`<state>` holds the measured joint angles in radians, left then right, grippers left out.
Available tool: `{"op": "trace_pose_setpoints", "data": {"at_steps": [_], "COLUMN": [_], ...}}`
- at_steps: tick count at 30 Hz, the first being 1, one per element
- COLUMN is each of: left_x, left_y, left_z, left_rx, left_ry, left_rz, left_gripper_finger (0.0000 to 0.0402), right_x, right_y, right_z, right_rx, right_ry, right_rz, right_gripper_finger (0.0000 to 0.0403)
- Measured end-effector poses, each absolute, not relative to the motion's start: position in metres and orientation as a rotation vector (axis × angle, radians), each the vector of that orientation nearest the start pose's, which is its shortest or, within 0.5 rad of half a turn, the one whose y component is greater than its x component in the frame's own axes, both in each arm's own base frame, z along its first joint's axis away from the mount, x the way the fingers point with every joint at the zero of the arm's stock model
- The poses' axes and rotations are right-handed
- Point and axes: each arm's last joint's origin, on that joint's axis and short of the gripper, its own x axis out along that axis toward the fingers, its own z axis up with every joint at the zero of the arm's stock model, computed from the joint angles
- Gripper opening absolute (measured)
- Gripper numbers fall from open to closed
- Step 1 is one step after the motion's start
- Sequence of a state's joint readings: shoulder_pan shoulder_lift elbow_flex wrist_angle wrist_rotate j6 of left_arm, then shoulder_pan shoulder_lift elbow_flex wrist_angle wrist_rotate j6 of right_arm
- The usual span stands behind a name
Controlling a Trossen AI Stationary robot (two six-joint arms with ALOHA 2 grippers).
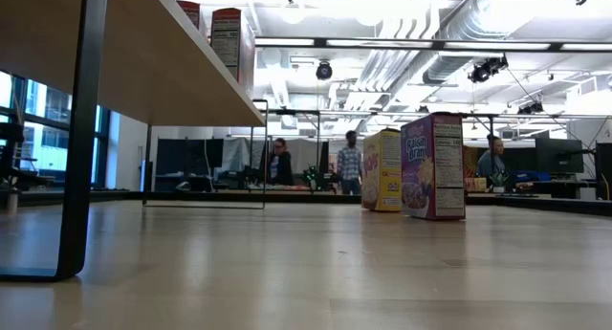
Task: Stack cereal on shelf
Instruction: Put the red cereal box on the shelf aligned with the red cereal box
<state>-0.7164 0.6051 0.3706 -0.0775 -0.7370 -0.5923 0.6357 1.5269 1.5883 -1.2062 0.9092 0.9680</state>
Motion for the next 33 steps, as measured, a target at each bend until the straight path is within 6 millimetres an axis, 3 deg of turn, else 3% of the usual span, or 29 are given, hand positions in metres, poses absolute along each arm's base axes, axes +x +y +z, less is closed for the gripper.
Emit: {"op": "trace_pose_setpoints", "data": {"at_steps": [15,33], "left_x": [0.145,0.148], "left_y": [-0.059,-0.046], "left_z": [0.222,0.223], "left_rx": [-0.380,-0.316], "left_ry": [0.195,0.144], "left_rz": [0.284,0.470], "left_gripper_finger": [0.0000,0.0000], "right_x": [0.243,0.243], "right_y": [0.151,0.151], "right_z": [0.364,0.365], "right_rx": [0.103,0.109], "right_ry": [0.594,0.590], "right_rz": [-0.581,-0.580], "right_gripper_finger": [0.0236,0.0236]}}
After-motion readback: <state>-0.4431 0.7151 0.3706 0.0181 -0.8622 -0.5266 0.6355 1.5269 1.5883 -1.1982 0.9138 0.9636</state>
